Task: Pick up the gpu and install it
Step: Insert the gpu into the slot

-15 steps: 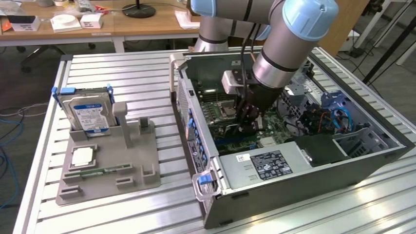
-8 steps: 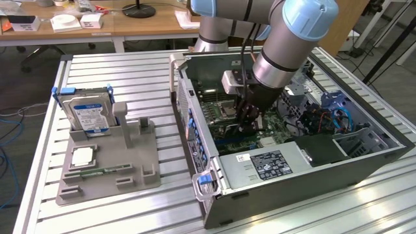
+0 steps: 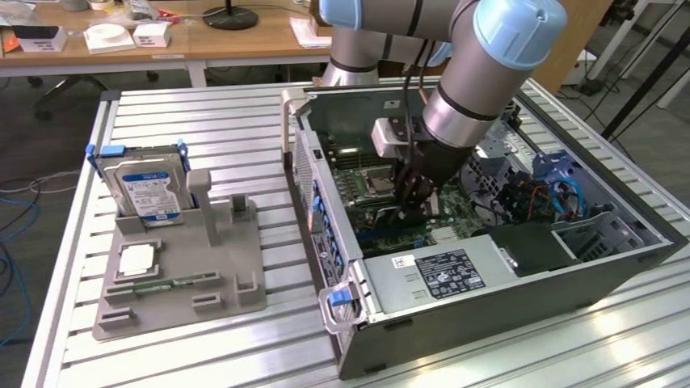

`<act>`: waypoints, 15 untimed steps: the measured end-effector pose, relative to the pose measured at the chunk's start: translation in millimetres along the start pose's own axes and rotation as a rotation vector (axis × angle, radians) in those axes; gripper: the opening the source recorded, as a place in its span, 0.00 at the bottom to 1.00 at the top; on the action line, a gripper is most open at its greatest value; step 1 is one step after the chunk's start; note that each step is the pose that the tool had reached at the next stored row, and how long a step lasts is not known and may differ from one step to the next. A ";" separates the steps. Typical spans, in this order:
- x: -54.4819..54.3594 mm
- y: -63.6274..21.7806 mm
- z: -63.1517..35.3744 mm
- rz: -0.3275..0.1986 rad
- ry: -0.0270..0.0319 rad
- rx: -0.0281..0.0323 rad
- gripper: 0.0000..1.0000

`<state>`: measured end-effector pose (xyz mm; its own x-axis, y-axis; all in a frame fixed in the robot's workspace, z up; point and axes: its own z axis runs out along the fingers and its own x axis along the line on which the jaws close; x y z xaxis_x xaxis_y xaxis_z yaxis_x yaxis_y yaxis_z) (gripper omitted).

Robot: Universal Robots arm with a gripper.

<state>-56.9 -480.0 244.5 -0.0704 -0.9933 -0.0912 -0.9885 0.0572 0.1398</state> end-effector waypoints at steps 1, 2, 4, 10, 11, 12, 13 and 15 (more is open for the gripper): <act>0.9 0.1 -0.1 0.000 0.0002 0.0000 0.26; 1.4 0.4 -0.1 0.000 0.0004 0.0000 0.26; 1.5 1.5 -0.1 0.000 0.0006 0.0000 0.26; 1.5 4.6 0.6 0.000 0.0010 0.0012 0.26; 1.3 4.5 0.6 0.000 0.0012 0.0012 0.26; 1.1 4.6 0.7 0.000 0.0013 0.0011 0.26; 0.5 4.6 0.8 0.000 0.0016 0.0012 0.26; -1.1 4.7 1.1 0.000 0.0037 0.0013 0.26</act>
<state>-61.6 -478.5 244.2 -0.0696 -0.9937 -0.0876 -0.9887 0.0570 0.1385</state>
